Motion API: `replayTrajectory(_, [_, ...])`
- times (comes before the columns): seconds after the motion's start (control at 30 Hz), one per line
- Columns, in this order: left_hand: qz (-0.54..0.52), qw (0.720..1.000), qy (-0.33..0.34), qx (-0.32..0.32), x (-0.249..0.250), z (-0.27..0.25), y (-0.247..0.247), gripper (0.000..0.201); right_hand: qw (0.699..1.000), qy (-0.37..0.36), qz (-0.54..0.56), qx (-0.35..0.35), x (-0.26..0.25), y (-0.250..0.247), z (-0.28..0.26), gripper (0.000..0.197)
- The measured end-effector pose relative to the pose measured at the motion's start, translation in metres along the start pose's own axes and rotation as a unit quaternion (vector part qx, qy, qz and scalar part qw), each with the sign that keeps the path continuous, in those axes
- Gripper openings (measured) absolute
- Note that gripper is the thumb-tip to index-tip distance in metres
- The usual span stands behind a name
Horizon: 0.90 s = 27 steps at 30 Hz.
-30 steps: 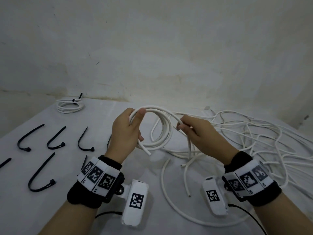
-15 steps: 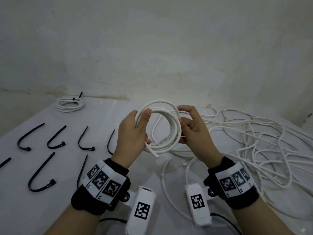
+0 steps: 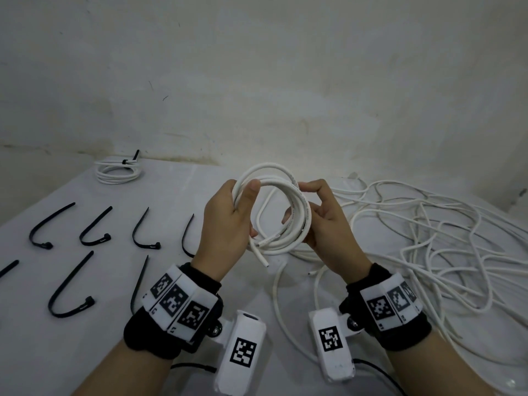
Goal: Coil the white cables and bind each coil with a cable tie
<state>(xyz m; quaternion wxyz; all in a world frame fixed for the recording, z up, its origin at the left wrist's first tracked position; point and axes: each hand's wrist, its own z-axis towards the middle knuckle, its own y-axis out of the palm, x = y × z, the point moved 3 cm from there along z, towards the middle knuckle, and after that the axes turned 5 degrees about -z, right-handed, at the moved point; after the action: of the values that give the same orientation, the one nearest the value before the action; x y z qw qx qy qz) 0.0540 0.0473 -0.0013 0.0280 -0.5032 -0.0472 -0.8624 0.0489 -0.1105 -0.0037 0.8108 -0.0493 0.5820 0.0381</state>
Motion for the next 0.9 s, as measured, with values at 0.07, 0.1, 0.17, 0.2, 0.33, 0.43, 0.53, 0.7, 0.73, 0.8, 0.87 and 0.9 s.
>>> replayTrajectory(0.07, [0.004, 1.000, -0.004, 0.005, -0.003, 0.001, -0.001, 0.046, 1.000, 0.012, -0.013, -0.008, -0.001, 0.000, -0.002, 0.015])
replayTrajectory(0.1, [0.004, 1.000, -0.008, 0.008, -0.004, 0.001, -0.001, 0.042, 0.999, 0.015, -0.025, -0.016, -0.002, 0.001, -0.002, 0.016])
replayTrajectory(0.17, [-0.006, 1.000, -0.022, 0.014, -0.007, 0.003, -0.003, 0.038, 0.998, 0.027, -0.044, -0.030, -0.005, 0.003, -0.001, 0.018])
replayTrajectory(0.2, [-0.010, 0.999, -0.030, 0.015, -0.007, 0.004, -0.004, 0.037, 0.998, 0.036, -0.046, -0.033, -0.007, 0.003, -0.001, 0.018])
replayTrajectory(0.33, [-0.029, 0.997, -0.064, 0.013, -0.009, 0.004, -0.004, 0.038, 0.994, 0.032, -0.101, -0.024, -0.021, 0.003, 0.000, 0.030])
replayTrajectory(0.43, [-0.049, 0.996, -0.077, 0.011, -0.010, 0.004, -0.002, 0.036, 0.953, -0.056, -0.296, 0.032, -0.025, 0.005, 0.005, 0.036])
replayTrajectory(0.53, [-0.056, 0.996, -0.074, -0.002, -0.008, 0.005, -0.001, 0.031, 0.918, -0.117, -0.361, 0.119, -0.021, 0.009, 0.012, 0.017])
replayTrajectory(0.7, [0.027, 0.998, 0.042, -0.025, -0.002, 0.006, -0.008, 0.031, 0.897, -0.168, -0.404, 0.069, -0.019, 0.015, 0.012, 0.040])
replayTrajectory(0.73, [0.063, 0.994, 0.084, -0.039, -0.001, 0.007, -0.009, 0.036, 0.892, -0.170, -0.415, 0.059, -0.019, 0.015, 0.011, 0.042])
replayTrajectory(0.8, [0.112, 0.982, 0.136, -0.061, 0.001, 0.007, -0.009, 0.034, 0.885, -0.173, -0.428, 0.057, -0.018, 0.013, 0.012, 0.042])
replayTrajectory(0.87, [0.125, 0.979, 0.144, -0.064, -0.002, 0.008, -0.008, 0.030, 0.882, -0.172, -0.436, 0.056, -0.016, 0.011, 0.013, 0.039])
replayTrajectory(0.9, [0.132, 0.979, 0.146, -0.061, -0.004, 0.008, -0.007, 0.029, 0.881, -0.172, -0.437, 0.054, -0.016, 0.011, 0.014, 0.037])
